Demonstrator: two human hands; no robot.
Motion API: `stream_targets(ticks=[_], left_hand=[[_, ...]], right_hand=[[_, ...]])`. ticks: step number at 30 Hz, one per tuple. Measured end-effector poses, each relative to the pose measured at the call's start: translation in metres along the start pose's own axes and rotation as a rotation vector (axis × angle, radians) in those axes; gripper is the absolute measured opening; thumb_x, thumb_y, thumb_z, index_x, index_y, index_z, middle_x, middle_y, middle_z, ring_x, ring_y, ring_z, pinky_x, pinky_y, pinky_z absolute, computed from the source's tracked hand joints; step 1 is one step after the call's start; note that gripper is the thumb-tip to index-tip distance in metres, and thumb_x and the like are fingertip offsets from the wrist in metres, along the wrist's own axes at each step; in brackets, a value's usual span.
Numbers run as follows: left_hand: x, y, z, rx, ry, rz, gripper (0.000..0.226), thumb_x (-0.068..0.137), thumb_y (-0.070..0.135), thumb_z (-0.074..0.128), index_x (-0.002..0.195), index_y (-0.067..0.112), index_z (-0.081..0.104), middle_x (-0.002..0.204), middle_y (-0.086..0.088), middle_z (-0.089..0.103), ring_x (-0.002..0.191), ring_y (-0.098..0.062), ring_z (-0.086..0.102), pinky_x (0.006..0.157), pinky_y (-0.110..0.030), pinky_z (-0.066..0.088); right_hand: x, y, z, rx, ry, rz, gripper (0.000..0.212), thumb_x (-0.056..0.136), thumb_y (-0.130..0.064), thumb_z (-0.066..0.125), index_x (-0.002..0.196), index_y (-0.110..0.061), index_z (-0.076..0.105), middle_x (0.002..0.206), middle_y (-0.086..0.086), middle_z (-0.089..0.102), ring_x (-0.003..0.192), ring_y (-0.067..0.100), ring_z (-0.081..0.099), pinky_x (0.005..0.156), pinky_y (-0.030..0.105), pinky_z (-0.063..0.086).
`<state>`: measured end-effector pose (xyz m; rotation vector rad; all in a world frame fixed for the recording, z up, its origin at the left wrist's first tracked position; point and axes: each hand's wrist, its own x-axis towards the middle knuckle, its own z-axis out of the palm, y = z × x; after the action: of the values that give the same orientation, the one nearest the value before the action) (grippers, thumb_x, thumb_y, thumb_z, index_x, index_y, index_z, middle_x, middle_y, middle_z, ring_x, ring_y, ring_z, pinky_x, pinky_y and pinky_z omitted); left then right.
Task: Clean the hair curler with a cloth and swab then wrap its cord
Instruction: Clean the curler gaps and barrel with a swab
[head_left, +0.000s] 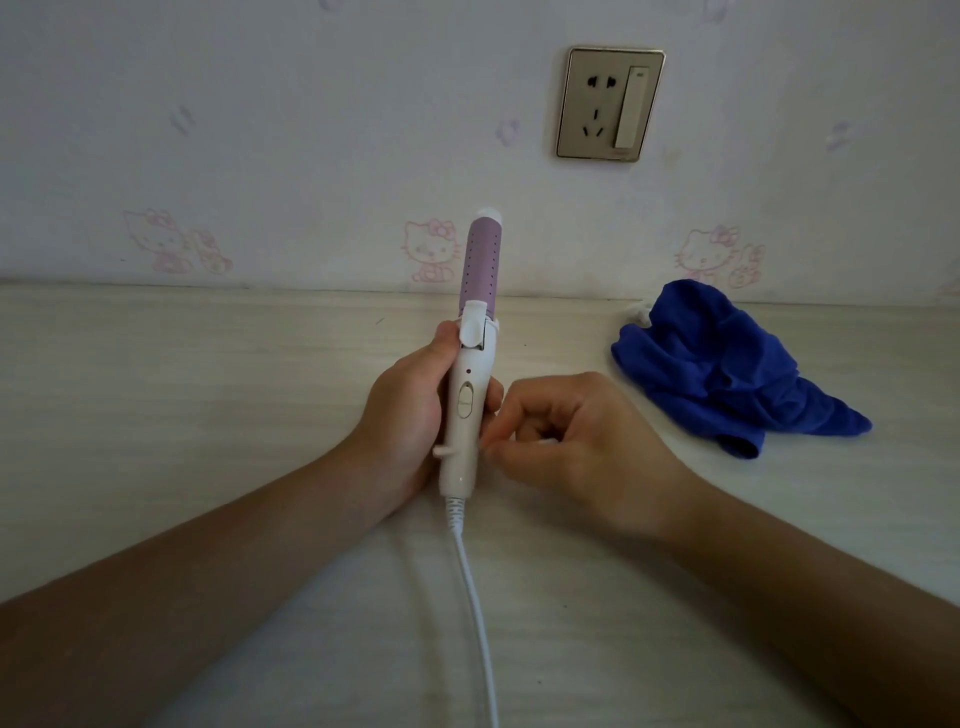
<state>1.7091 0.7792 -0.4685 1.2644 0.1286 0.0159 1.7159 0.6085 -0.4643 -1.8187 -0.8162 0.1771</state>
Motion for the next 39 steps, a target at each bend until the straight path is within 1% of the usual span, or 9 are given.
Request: stream_targets(ticks=[2, 7, 15, 17, 20, 23, 32, 35, 39], left_hand=[[0.0, 0.001, -0.001, -0.026, -0.001, 0.001, 0.048, 0.107, 0.047, 0.041, 0.097, 0.009, 0.068, 0.06, -0.008, 0.065, 0.044, -0.021, 0.056, 0.044, -0.026, 0.048], [-0.001, -0.004, -0.004, 0.012, -0.014, -0.002, 0.051, 0.108, 0.048, 0.038, 0.101, 0.007, 0.068, 0.064, -0.007, 0.066, 0.045, -0.02, 0.055, 0.045, -0.027, 0.047], [-0.001, -0.003, -0.005, 0.007, -0.141, -0.038, 0.055, 0.11, 0.038, 0.032, 0.092, 0.009, 0.075, 0.064, -0.011, 0.059, 0.043, -0.02, 0.051, 0.041, -0.027, 0.044], [-0.001, -0.002, -0.005, -0.026, -0.191, -0.056, 0.061, 0.11, 0.043, 0.03, 0.086, 0.013, 0.076, 0.063, -0.011, 0.056, 0.039, -0.019, 0.047, 0.038, -0.024, 0.04], [0.001, 0.0, -0.002, -0.028, -0.259, -0.067, 0.07, 0.104, 0.062, 0.025, 0.105, 0.006, 0.066, 0.063, -0.011, 0.052, 0.035, -0.017, 0.044, 0.036, -0.022, 0.038], [0.001, -0.001, -0.003, 0.1, -0.248, 0.007, 0.073, 0.096, 0.072, 0.032, 0.105, 0.012, 0.071, 0.062, -0.012, 0.056, 0.034, -0.018, 0.047, 0.037, -0.022, 0.039], [-0.001, -0.003, -0.008, 0.132, -0.162, 0.058, 0.064, 0.095, 0.063, 0.04, 0.093, 0.006, 0.068, 0.063, -0.019, 0.064, 0.032, -0.02, 0.048, 0.038, -0.023, 0.04], [-0.002, 0.001, -0.009, 0.104, -0.228, 0.021, 0.065, 0.092, 0.064, 0.04, 0.096, 0.003, 0.063, 0.066, -0.02, 0.062, 0.032, -0.019, 0.048, 0.038, -0.023, 0.039], [-0.004, 0.0, -0.01, 0.043, -0.323, -0.046, 0.065, 0.101, 0.061, 0.032, 0.107, 0.003, 0.06, 0.074, -0.019, 0.06, 0.037, -0.02, 0.051, 0.042, -0.026, 0.041]], right_hand=[[0.003, 0.002, -0.003, -0.006, 0.081, 0.0, 0.013, 0.089, -0.001, 0.075, 0.079, -0.01, 0.075, 0.052, -0.007, 0.051, 0.049, 0.006, 0.042, 0.052, 0.02, 0.04], [-0.001, 0.002, 0.002, -0.007, -0.02, 0.009, 0.011, 0.087, 0.003, 0.074, 0.08, -0.005, 0.075, 0.052, -0.004, 0.05, 0.05, 0.01, 0.043, 0.054, 0.027, 0.041], [0.005, 0.006, -0.011, -0.168, 0.313, -0.047, 0.012, 0.091, -0.007, 0.072, 0.084, -0.016, 0.072, 0.054, 0.008, 0.054, 0.048, 0.012, 0.044, 0.054, 0.046, 0.047], [0.005, 0.007, -0.01, -0.155, 0.308, -0.069, 0.014, 0.091, -0.006, 0.072, 0.083, -0.017, 0.072, 0.053, 0.007, 0.054, 0.048, 0.014, 0.043, 0.053, 0.044, 0.046], [0.004, 0.008, -0.011, -0.123, 0.249, -0.074, 0.015, 0.09, -0.004, 0.073, 0.083, -0.017, 0.073, 0.049, -0.006, 0.05, 0.047, 0.009, 0.041, 0.05, 0.032, 0.041], [0.006, 0.011, -0.016, -0.114, 0.32, -0.071, 0.015, 0.091, -0.006, 0.073, 0.082, -0.019, 0.072, 0.051, 0.004, 0.049, 0.047, 0.009, 0.041, 0.051, 0.028, 0.041], [0.008, 0.012, -0.014, -0.179, 0.283, -0.075, 0.016, 0.092, -0.011, 0.073, 0.082, -0.024, 0.071, 0.054, 0.0, 0.056, 0.047, 0.007, 0.046, 0.051, 0.032, 0.047], [0.012, 0.012, -0.027, -0.152, 0.418, -0.035, 0.012, 0.092, -0.008, 0.071, 0.084, -0.017, 0.07, 0.056, 0.008, 0.057, 0.049, 0.011, 0.047, 0.052, 0.035, 0.047], [0.004, 0.009, -0.019, -0.122, 0.316, -0.069, 0.013, 0.093, -0.011, 0.071, 0.084, -0.02, 0.071, 0.054, 0.001, 0.053, 0.049, 0.011, 0.047, 0.052, 0.035, 0.047]])
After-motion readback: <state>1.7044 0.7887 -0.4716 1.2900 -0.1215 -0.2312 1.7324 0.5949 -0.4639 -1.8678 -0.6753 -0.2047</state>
